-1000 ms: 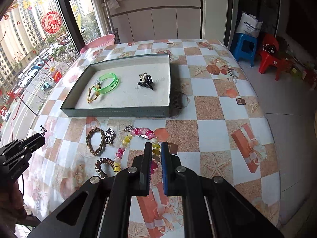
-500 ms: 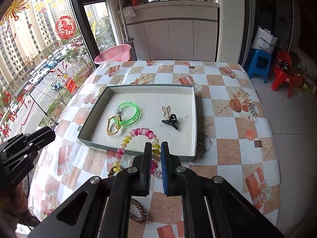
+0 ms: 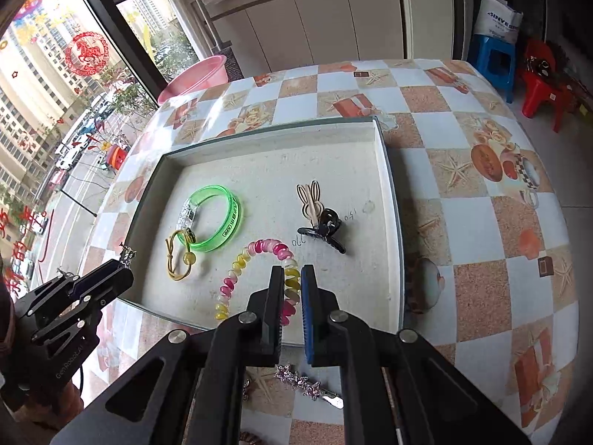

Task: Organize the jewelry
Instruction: 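Carry the heart pendant and beaded bracelet into the tray with both tools, then open the right tool to drop the beaded bracelet while the left tool releases the pendant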

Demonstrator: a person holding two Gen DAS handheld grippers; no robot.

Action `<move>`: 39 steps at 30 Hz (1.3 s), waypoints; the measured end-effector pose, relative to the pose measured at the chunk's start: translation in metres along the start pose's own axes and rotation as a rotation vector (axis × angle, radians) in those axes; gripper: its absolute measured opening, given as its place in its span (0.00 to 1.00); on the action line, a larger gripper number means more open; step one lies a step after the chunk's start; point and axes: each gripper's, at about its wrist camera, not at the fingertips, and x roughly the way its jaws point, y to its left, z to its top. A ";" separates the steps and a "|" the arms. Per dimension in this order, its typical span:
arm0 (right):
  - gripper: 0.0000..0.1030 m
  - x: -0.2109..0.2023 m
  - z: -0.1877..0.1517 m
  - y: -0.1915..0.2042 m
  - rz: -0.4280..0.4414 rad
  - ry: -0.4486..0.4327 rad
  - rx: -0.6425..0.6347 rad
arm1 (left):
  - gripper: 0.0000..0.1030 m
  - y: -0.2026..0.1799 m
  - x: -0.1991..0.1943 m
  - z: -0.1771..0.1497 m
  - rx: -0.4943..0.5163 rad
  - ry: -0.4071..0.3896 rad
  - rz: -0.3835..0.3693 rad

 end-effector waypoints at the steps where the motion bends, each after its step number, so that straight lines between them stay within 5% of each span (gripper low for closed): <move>1: 0.09 0.007 0.000 -0.003 0.003 0.012 0.008 | 0.29 -0.001 0.007 0.000 0.004 0.014 -0.002; 9: 0.09 0.041 0.004 -0.020 -0.020 0.048 0.047 | 0.29 -0.002 0.047 0.005 0.008 0.073 0.013; 26: 0.09 0.058 0.028 -0.019 -0.107 -0.014 0.005 | 0.30 -0.008 0.074 0.024 0.030 0.032 0.115; 39: 0.10 0.048 0.028 -0.024 -0.020 -0.008 0.063 | 0.30 -0.014 0.058 0.022 0.022 -0.024 0.131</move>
